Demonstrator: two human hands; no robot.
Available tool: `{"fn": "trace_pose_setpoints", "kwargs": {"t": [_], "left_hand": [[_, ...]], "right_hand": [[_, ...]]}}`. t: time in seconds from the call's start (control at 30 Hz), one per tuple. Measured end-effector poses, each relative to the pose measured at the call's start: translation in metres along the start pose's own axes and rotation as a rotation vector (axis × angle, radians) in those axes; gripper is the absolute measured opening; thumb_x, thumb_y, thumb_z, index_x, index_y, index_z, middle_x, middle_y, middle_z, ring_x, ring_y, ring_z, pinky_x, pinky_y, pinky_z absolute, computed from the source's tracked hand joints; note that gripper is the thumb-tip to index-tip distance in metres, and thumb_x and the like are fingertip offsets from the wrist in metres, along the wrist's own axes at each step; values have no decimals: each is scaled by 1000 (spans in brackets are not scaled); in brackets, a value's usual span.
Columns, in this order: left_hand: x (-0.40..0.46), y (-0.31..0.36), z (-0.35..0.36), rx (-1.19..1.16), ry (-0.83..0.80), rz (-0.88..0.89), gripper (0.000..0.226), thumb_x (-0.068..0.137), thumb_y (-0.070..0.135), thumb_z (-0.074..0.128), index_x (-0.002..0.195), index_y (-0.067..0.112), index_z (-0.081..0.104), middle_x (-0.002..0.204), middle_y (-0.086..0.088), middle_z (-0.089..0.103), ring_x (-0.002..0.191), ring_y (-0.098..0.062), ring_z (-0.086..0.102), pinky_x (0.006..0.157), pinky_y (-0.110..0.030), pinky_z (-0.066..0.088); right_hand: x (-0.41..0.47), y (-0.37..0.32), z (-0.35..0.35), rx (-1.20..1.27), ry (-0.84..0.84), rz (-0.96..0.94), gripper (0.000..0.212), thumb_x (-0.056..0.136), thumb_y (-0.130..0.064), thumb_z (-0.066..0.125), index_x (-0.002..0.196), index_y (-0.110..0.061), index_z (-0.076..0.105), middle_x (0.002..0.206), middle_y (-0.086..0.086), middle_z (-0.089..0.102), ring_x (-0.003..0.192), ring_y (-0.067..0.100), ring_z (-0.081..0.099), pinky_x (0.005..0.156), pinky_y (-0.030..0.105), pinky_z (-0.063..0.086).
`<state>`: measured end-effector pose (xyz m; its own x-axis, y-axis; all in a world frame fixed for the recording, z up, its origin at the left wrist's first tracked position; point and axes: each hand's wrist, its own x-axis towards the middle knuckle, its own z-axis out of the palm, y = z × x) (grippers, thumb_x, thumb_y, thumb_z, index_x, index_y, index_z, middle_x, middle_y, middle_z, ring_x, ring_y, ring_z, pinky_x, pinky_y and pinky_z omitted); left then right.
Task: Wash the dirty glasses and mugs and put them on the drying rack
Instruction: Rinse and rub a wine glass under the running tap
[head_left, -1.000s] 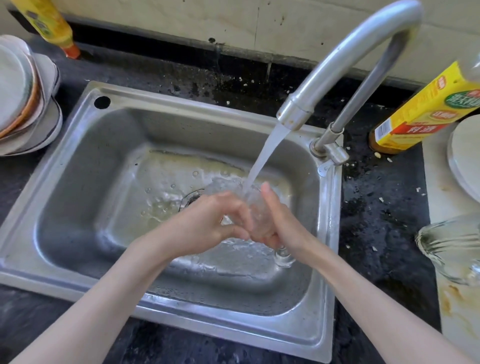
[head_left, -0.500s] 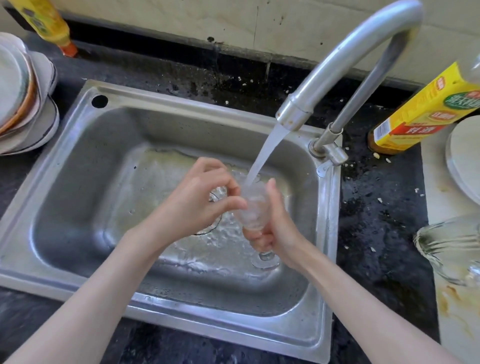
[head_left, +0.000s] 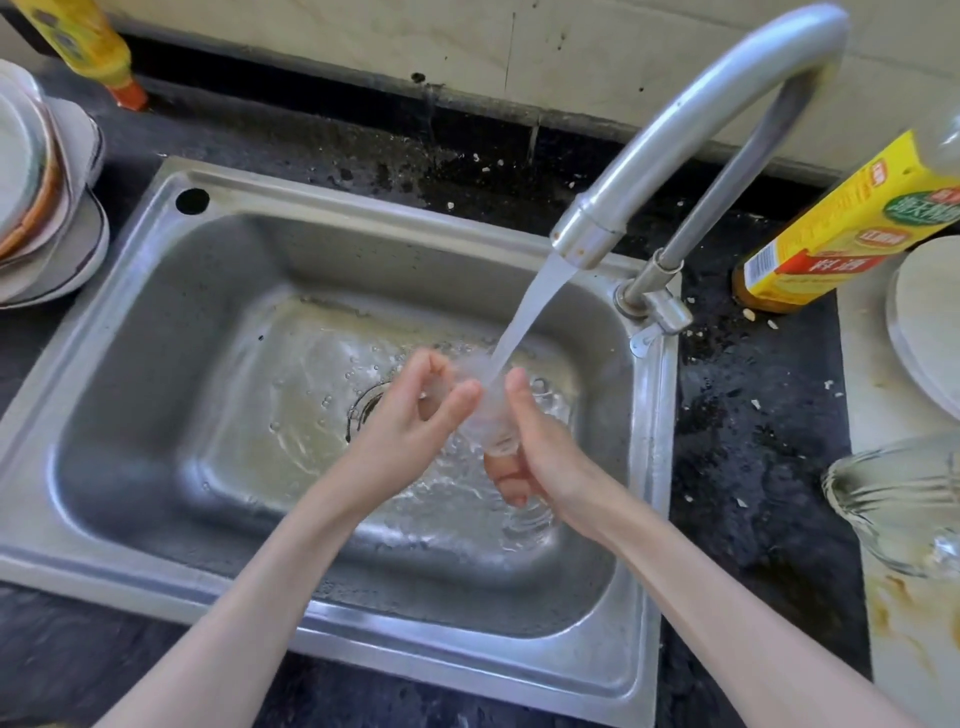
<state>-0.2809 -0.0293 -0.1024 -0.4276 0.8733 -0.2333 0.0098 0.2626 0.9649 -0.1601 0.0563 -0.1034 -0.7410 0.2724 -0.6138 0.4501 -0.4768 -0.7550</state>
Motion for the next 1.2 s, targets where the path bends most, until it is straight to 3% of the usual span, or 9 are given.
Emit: {"fn": "trace_pose_setpoints", "kwargs": {"t": [0.1, 0.2, 0.37, 0.47, 0.67, 0.83, 0.9, 1.1, 1.2], "left_hand": [[7, 6, 13, -152, 133, -104, 18, 90, 27, 55, 85, 14, 44, 63, 5, 49, 47, -2, 45, 42, -16, 36], [18, 11, 18, -226, 180, -169, 21, 86, 31, 62, 88, 21, 43, 71, 1, 50, 46, -2, 49, 38, -16, 36], [41, 25, 13, -271, 300, -274, 48, 77, 41, 69, 110, 19, 42, 80, -5, 60, 63, -16, 57, 57, -31, 44], [43, 26, 15, -348, 220, -241, 44, 70, 40, 69, 93, 6, 52, 68, -11, 56, 51, -20, 51, 50, -27, 38], [35, 20, 14, -809, -188, -311, 32, 91, 35, 45, 67, 21, 61, 70, 1, 58, 69, -13, 57, 73, -27, 42], [39, 6, 16, -569, 96, -444, 36, 80, 39, 66, 55, 18, 51, 56, -3, 47, 51, -17, 45, 57, -30, 36], [37, 4, 21, -514, 218, -448, 36, 78, 37, 69, 59, 14, 50, 56, -5, 49, 50, -19, 45, 55, -30, 35], [30, 18, 10, -588, -98, -377, 32, 67, 40, 73, 77, 11, 61, 68, -5, 59, 57, -17, 50, 51, -22, 42], [35, 15, 7, -601, -94, -378, 31, 74, 40, 69, 78, 10, 59, 73, -8, 58, 60, -19, 49, 48, -21, 44]], "right_hand": [[-1, -1, 8, 317, -237, 177, 85, 80, -78, 5, 96, -14, 59, 46, -5, 23, 35, 6, 22, 37, 17, 24], [4, -3, 7, 467, -314, 136, 85, 81, -77, 6, 116, -17, 55, 44, -5, 33, 34, 6, 33, 38, 17, 32], [-4, -13, 4, 131, -43, -13, 43, 94, -45, 36, 83, -13, 63, 48, -5, 42, 43, 8, 48, 49, 21, 48], [-6, -13, 0, 98, 43, -21, 30, 96, -29, 43, 76, -9, 54, 40, -9, 39, 39, 6, 49, 50, 21, 50], [-14, -6, -1, 940, -381, 182, 21, 85, -24, 63, 75, -6, 59, 43, -3, 47, 45, 12, 55, 56, 25, 52], [-4, 1, 1, -752, 332, -108, 34, 100, -34, 41, 77, -12, 53, 64, 9, 60, 63, 29, 62, 71, 42, 52], [0, 4, 4, -983, 404, -172, 33, 99, -37, 40, 77, -16, 53, 75, 12, 66, 74, 37, 63, 75, 45, 49], [-5, -9, 5, 677, -180, 106, 30, 91, -31, 48, 70, -11, 56, 37, -9, 41, 41, 6, 51, 52, 22, 49], [-3, -14, 7, 812, -249, 130, 24, 81, -31, 61, 69, -11, 60, 40, -8, 43, 43, 7, 52, 53, 19, 49]]}}
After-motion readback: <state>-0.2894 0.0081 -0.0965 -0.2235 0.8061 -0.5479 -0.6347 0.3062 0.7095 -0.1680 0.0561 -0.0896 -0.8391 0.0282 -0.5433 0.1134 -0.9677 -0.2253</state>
